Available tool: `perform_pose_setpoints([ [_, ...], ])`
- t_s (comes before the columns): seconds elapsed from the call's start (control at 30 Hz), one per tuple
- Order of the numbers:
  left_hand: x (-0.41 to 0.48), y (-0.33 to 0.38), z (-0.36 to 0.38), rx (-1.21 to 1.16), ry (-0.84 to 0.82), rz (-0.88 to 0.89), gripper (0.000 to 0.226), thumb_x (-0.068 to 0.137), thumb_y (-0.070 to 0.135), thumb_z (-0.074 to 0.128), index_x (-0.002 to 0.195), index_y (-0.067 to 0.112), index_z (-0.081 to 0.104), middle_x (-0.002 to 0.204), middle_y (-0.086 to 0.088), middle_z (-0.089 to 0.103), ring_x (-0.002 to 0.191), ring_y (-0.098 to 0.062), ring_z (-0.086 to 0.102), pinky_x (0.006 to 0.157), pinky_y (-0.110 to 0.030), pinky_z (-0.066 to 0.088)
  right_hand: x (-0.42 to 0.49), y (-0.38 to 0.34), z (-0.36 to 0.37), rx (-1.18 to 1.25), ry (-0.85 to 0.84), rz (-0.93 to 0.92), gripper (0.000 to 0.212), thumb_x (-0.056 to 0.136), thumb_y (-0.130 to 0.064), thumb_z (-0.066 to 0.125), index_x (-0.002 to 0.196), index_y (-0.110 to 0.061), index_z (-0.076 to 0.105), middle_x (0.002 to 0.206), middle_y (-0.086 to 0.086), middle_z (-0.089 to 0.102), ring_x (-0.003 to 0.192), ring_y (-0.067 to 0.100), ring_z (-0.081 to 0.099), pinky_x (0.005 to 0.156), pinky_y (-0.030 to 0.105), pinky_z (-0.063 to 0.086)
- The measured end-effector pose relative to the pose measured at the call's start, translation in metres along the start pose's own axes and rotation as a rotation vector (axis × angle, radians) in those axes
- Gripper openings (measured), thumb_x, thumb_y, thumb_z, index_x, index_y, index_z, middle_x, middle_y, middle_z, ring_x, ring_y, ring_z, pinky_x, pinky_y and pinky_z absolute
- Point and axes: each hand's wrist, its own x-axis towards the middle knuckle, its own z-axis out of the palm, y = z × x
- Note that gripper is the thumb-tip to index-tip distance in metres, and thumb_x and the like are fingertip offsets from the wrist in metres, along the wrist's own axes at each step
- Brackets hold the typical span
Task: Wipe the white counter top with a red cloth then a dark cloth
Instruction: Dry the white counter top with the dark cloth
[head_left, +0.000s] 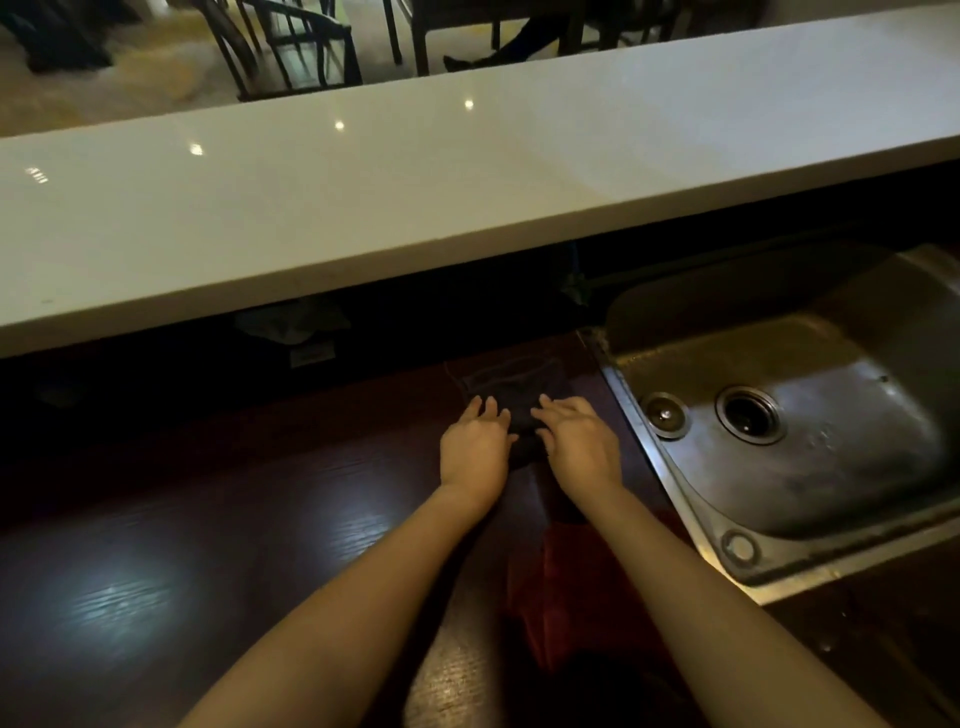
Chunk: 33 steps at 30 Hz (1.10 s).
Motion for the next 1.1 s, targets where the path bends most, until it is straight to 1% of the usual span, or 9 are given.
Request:
perform_pose_setpoints([
  [0.07, 0.002, -0.002, -0.008, -0.004, 0.019, 0.014, 0.033, 0.093, 0.027, 0.044, 0.122, 0.012, 0.054, 0.134, -0.009, 0.052, 0.130, -0.024, 0.041, 0.093, -0.036, 0.043, 0.004, -0.002, -0.008, 0.026, -0.003, 0.038, 0.033, 0.089, -0.020, 0.052, 0.121, -0.018, 0.058, 0.131, 0.004, 0.056, 0.120, 0.019, 0.048, 0.091, 0.033, 0.043],
  [0.17, -0.003, -0.006, -0.029, -0.112, 0.043, -0.004, 0.028, 0.090, 0.030, 0.049, 0.112, 0.017, 0.062, 0.115, -0.008, 0.066, 0.108, -0.027, 0.058, 0.080, -0.037, 0.047, 0.004, -0.007, -0.028, 0.051, -0.044, 0.045, 0.030, 0.089, -0.026, 0.052, 0.118, -0.021, 0.060, 0.116, 0.009, 0.063, 0.109, 0.027, 0.054, 0.089, 0.038, 0.046],
  [0.23, -0.012, -0.008, -0.044, -0.153, 0.084, 0.007, 0.027, 0.089, 0.029, 0.051, 0.111, 0.020, 0.063, 0.109, -0.008, 0.068, 0.099, -0.029, 0.061, 0.077, -0.037, 0.048, 0.000, -0.016, -0.043, 0.089, -0.053, 0.000, 0.029, 0.089, -0.025, 0.053, 0.116, -0.019, 0.061, 0.116, 0.009, 0.065, 0.110, 0.028, 0.054, 0.089, 0.040, 0.046],
  [0.37, -0.036, -0.014, -0.081, -0.220, 0.169, 0.030, 0.024, 0.088, 0.028, 0.052, 0.109, 0.022, 0.063, 0.102, -0.007, 0.070, 0.092, -0.027, 0.063, 0.074, -0.037, 0.049, -0.006, -0.044, -0.078, 0.130, -0.059, -0.102, 0.027, 0.089, -0.024, 0.053, 0.113, -0.019, 0.063, 0.113, 0.007, 0.067, 0.109, 0.027, 0.056, 0.088, 0.041, 0.046],
  [0.5, -0.060, -0.025, -0.126, -0.209, 0.254, 0.027, 0.024, 0.088, 0.032, 0.052, 0.109, 0.026, 0.063, 0.101, -0.003, 0.070, 0.092, -0.023, 0.063, 0.073, -0.035, 0.047, -0.009, -0.080, -0.111, 0.159, -0.032, -0.215, 0.025, 0.088, -0.025, 0.055, 0.111, -0.021, 0.064, 0.112, 0.002, 0.068, 0.106, 0.022, 0.058, 0.088, 0.038, 0.045],
  [0.73, -0.126, -0.073, -0.222, -0.157, 0.410, -0.094, 0.024, 0.088, 0.036, 0.051, 0.108, 0.032, 0.063, 0.100, 0.002, 0.071, 0.093, -0.022, 0.063, 0.075, -0.037, 0.049, -0.007, -0.187, -0.153, 0.216, -0.002, -0.444, 0.022, 0.086, -0.028, 0.057, 0.107, -0.032, 0.065, 0.101, -0.006, 0.070, 0.095, 0.016, 0.059, 0.080, 0.037, 0.047],
  [0.9, -0.165, -0.116, -0.271, -0.222, 0.435, -0.130, 0.022, 0.088, 0.031, 0.054, 0.104, 0.025, 0.067, 0.094, 0.000, 0.073, 0.089, -0.019, 0.063, 0.079, -0.038, 0.049, -0.003, -0.255, -0.161, 0.265, -0.048, -0.560, 0.020, 0.088, -0.030, 0.055, 0.105, -0.034, 0.065, 0.097, -0.009, 0.070, 0.093, 0.012, 0.059, 0.078, 0.035, 0.048],
  [1.0, -0.171, -0.144, -0.290, -0.269, 0.457, -0.140, 0.022, 0.087, 0.029, 0.056, 0.101, 0.019, 0.069, 0.092, -0.002, 0.073, 0.086, -0.018, 0.063, 0.076, -0.032, 0.048, 0.006, -0.290, -0.163, 0.278, -0.064, -0.607, 0.020, 0.089, -0.029, 0.053, 0.105, -0.030, 0.066, 0.102, -0.007, 0.070, 0.094, 0.013, 0.060, 0.082, 0.036, 0.049],
  [1.1, -0.166, -0.172, -0.310, -0.281, 0.470, -0.127, 0.023, 0.087, 0.031, 0.056, 0.101, 0.019, 0.069, 0.094, -0.002, 0.073, 0.086, -0.016, 0.063, 0.077, -0.032, 0.048, 0.023, -0.319, -0.161, 0.271, -0.042, -0.620, 0.021, 0.090, -0.029, 0.051, 0.107, -0.029, 0.065, 0.104, -0.007, 0.069, 0.094, 0.012, 0.059, 0.082, 0.032, 0.048],
])
